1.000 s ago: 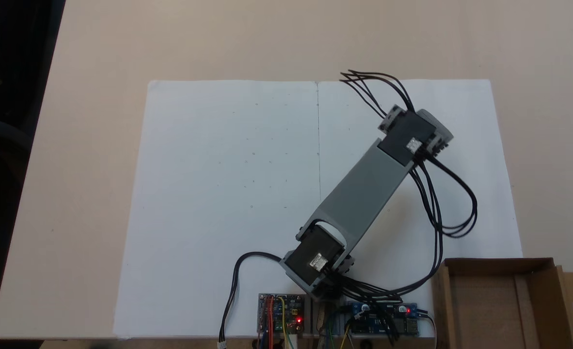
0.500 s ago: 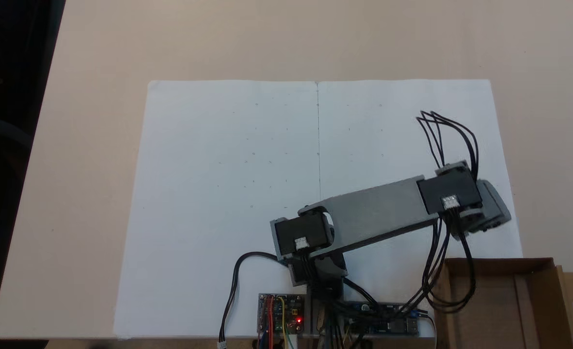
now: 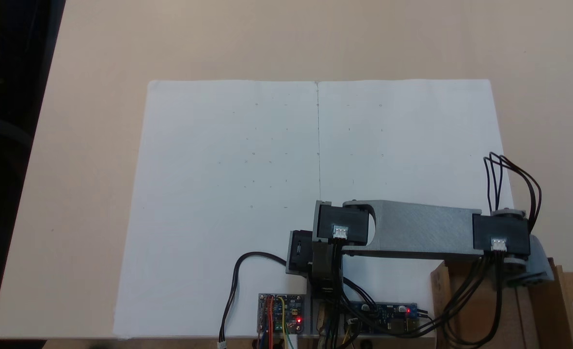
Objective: Grasp a green dice and put it in the bin.
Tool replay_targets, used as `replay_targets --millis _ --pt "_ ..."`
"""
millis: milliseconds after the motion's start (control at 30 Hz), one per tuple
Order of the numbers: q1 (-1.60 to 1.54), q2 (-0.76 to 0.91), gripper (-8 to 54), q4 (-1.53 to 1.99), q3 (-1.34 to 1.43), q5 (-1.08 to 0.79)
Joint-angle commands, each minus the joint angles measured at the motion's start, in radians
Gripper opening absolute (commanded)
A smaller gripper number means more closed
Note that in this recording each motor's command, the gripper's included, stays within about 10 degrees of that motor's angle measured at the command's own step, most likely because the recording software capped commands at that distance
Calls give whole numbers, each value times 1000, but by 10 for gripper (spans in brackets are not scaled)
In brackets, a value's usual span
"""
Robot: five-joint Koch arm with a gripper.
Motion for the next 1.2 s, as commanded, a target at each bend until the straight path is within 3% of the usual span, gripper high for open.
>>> replay_targets --millis 0,233,300,433,867,1167 --pt "40 -3 170 -55 -75 -94" --pt "91 -97 178 -55 -75 -149" --pt "97 -110 316 -57 -75 -147" --pt "109 -135 438 -55 -66 -146" --pt "81 -74 432 -78 -69 -55" --pt "-367 91 424 -161 -86 201"
